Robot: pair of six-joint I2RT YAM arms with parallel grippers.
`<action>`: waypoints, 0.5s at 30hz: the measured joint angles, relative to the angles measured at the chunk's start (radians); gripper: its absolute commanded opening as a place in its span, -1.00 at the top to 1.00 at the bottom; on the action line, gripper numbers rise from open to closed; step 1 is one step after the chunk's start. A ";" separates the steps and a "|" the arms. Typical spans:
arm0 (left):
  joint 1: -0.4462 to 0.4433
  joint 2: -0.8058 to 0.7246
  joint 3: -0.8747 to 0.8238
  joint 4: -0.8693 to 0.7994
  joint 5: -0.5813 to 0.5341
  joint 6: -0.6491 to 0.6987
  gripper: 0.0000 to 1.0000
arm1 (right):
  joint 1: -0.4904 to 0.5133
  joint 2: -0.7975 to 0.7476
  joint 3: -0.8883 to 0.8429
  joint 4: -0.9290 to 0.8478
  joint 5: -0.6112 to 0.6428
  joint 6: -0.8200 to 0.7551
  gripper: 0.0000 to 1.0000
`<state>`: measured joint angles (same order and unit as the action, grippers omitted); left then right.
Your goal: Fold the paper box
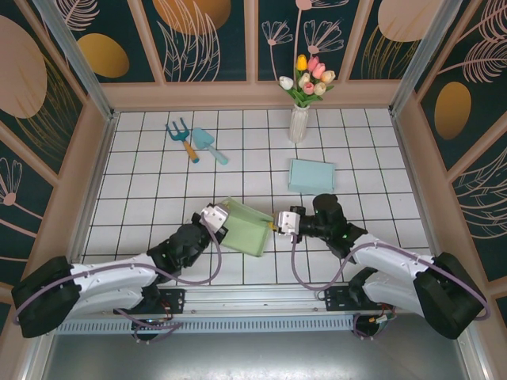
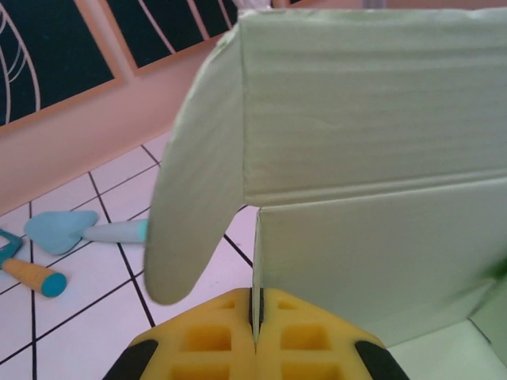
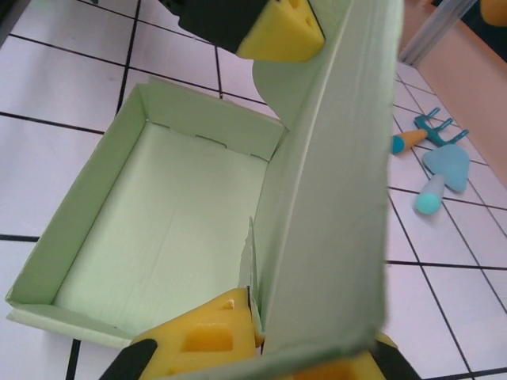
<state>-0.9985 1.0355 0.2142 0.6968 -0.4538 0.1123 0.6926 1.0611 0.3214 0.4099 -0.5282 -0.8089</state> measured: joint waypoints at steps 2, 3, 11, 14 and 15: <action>0.019 0.043 0.024 0.020 -0.004 -0.028 0.90 | 0.028 -0.008 0.000 0.010 0.066 0.010 0.84; 0.027 0.067 0.036 0.034 -0.006 -0.044 0.87 | 0.043 -0.011 0.000 0.014 0.104 0.018 0.84; 0.055 0.283 0.126 0.081 -0.037 -0.196 0.82 | 0.141 -0.003 0.000 0.027 0.412 0.072 0.86; 0.060 0.341 0.144 0.085 -0.036 -0.254 0.80 | 0.167 0.019 0.000 0.027 0.499 0.091 0.88; 0.061 0.350 0.145 0.085 -0.032 -0.269 0.77 | 0.175 0.026 0.000 0.027 0.518 0.098 0.89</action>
<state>-0.9371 1.3853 0.3595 0.7815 -0.4854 -0.1566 0.8677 1.0866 0.3214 0.4370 -0.0097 -0.7105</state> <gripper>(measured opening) 0.098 0.073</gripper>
